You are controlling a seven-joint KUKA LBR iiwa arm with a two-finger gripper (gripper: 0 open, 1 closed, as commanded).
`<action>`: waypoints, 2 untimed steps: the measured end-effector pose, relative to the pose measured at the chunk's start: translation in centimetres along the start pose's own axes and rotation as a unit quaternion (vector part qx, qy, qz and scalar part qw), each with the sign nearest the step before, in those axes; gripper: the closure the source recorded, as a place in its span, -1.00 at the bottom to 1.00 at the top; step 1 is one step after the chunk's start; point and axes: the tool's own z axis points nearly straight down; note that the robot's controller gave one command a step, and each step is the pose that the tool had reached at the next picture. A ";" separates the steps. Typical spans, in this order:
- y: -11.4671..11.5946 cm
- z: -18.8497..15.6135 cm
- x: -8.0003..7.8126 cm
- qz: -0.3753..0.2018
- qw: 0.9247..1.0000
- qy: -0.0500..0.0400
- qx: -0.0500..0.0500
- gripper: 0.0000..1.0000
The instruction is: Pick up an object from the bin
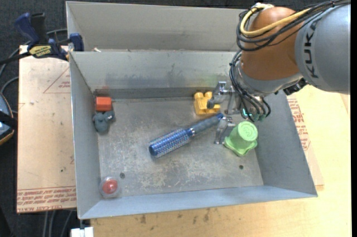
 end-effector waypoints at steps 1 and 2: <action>3.2 10.3 -3.1 -0.141 0.990 -0.005 0.001 -1.00; 0.5 10.2 0.6 -0.161 0.987 -0.014 0.001 -1.00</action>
Offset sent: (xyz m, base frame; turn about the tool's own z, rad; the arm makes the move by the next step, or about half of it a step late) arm 0.0277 0.0320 -0.1076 -0.2846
